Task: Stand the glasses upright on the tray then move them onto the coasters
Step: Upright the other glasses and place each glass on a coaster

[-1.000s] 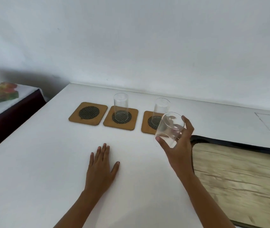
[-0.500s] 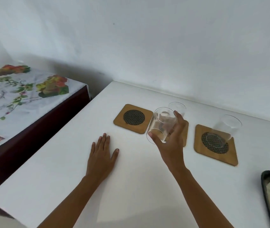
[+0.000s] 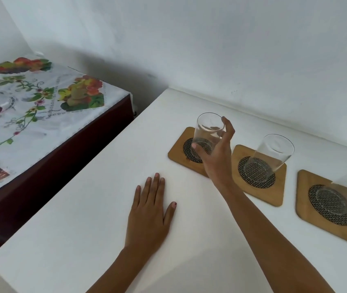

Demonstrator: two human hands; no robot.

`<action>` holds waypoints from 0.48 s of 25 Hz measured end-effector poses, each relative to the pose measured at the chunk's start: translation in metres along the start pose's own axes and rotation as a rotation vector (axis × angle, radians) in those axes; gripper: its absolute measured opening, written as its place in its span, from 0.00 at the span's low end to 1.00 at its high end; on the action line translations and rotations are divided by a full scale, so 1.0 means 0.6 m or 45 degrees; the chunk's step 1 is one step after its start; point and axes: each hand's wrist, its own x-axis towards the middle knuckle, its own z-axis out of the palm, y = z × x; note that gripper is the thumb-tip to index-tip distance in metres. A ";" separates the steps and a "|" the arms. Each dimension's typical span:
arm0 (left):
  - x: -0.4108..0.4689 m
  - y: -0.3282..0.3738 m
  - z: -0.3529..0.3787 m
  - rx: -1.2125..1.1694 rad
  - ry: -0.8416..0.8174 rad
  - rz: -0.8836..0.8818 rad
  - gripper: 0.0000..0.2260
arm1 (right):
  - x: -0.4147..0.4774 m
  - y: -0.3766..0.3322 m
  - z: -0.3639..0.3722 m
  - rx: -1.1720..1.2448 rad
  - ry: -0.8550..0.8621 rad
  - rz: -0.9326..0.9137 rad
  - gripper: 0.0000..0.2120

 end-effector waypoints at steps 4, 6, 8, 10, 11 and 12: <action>0.000 0.002 -0.001 -0.006 -0.022 -0.002 0.30 | 0.019 0.014 0.010 -0.032 -0.008 -0.016 0.45; 0.000 0.002 -0.001 -0.002 -0.024 -0.002 0.29 | 0.022 0.017 0.014 -0.034 -0.005 -0.021 0.45; 0.000 0.001 -0.001 0.001 -0.030 -0.003 0.29 | 0.023 0.018 0.019 -0.033 0.003 -0.017 0.45; 0.000 0.000 -0.001 -0.003 -0.035 -0.007 0.29 | 0.023 0.018 0.022 -0.035 0.004 -0.021 0.45; 0.000 0.000 -0.001 -0.006 -0.039 -0.010 0.29 | 0.022 0.018 0.024 -0.043 0.001 -0.028 0.45; 0.000 0.000 -0.002 -0.009 -0.043 -0.011 0.29 | 0.022 0.018 0.024 -0.056 -0.006 -0.032 0.45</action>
